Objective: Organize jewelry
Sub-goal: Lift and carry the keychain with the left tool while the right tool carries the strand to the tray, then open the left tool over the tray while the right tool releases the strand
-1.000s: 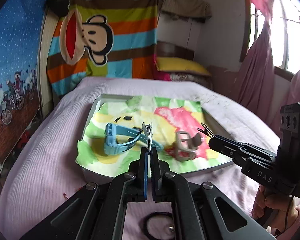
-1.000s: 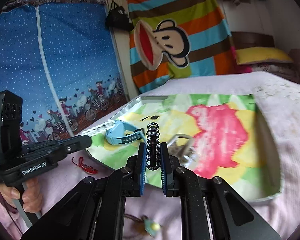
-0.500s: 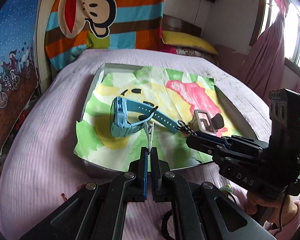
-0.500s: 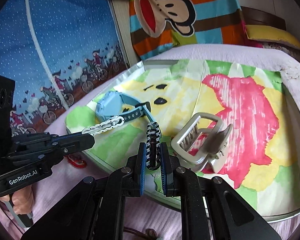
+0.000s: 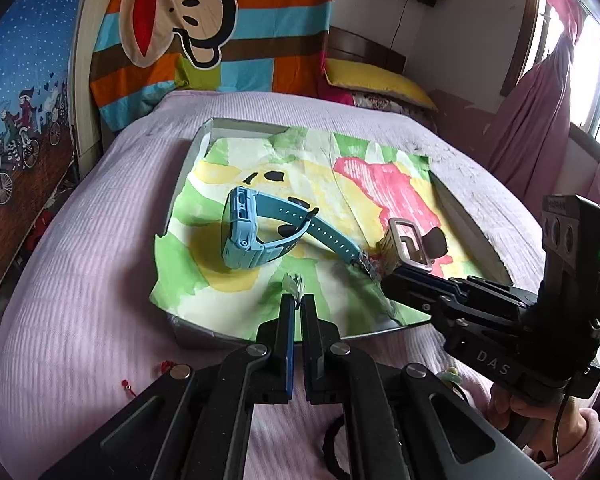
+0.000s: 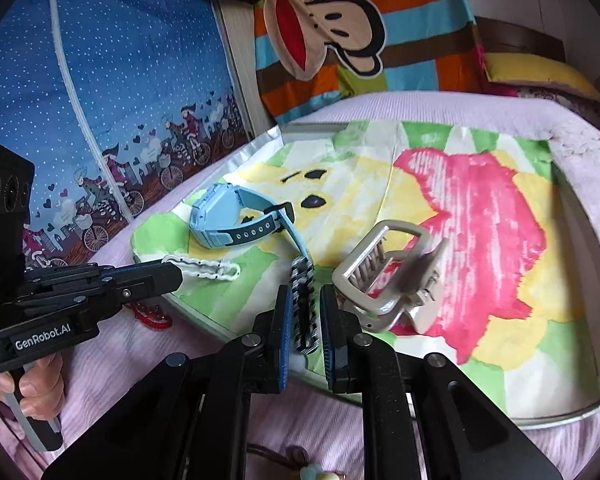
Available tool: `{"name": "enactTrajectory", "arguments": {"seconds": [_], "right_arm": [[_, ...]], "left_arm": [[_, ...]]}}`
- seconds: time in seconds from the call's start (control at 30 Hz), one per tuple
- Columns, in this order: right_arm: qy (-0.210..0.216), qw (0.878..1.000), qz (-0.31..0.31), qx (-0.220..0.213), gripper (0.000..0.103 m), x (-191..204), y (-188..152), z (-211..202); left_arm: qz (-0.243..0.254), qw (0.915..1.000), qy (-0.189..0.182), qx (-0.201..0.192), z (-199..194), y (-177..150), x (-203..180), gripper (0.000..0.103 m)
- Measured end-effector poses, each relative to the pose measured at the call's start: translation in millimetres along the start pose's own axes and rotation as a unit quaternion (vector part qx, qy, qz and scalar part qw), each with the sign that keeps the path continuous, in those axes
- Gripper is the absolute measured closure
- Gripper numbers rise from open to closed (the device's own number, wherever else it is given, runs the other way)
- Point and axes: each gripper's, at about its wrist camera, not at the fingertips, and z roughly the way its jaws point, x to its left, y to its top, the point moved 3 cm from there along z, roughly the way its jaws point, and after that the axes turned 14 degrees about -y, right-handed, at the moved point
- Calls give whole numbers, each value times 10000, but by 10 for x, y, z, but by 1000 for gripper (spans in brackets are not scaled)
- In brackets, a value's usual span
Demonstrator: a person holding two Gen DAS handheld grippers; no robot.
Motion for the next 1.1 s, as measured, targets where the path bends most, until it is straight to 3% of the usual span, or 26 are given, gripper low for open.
{"name": "enactTrajectory", "arguments": {"seconds": [0.13,0.2,0.27,0.43,0.53,0.6,0.7,0.77,0.9,0.97,1.1], "right_arm": [[-143,9992,57,-367,89,-37,-13,-210],[-206,9981,138,-572,82,-67,-26,-334],[-260,9967,181,-743,66,-74,-34,-445],[-386,9920,240,-1174,60,-89,-116,-764],[-462,9880,372,-1425,47,-121,-185,-954],[-500,9853,482,-1559,47,-156,-239,-1082],[-546,9825,625,-1668,42,-205,-308,-1217],[-600,9794,721,-1788,31,-245,-362,-1316],[-712,9740,787,-2003,24,-296,-460,-1499],[-743,9719,825,-2076,14,-308,-504,-1562],[-822,9682,829,-2214,5,-322,-593,-1662]], "left_arm": [[39,9998,-8,-188,-108,-42,-14,95],[48,9995,35,-310,-179,-71,-19,91],[74,9990,76,-439,-254,-101,-28,91],[235,9966,151,-774,-449,-176,-97,88],[324,9952,159,-909,-548,-224,-155,77],[370,9937,208,-1040,-632,-280,-203,60],[422,9916,256,-1197,-724,-346,-248,54],[482,9899,290,-1303,-796,-407,-280,51],[594,9862,379,-1497,-910,-504,-326,34],[689,9842,414,-1575,-952,-533,-376,28],[838,9802,482,-1730,-1041,-614,-453,9]]}}
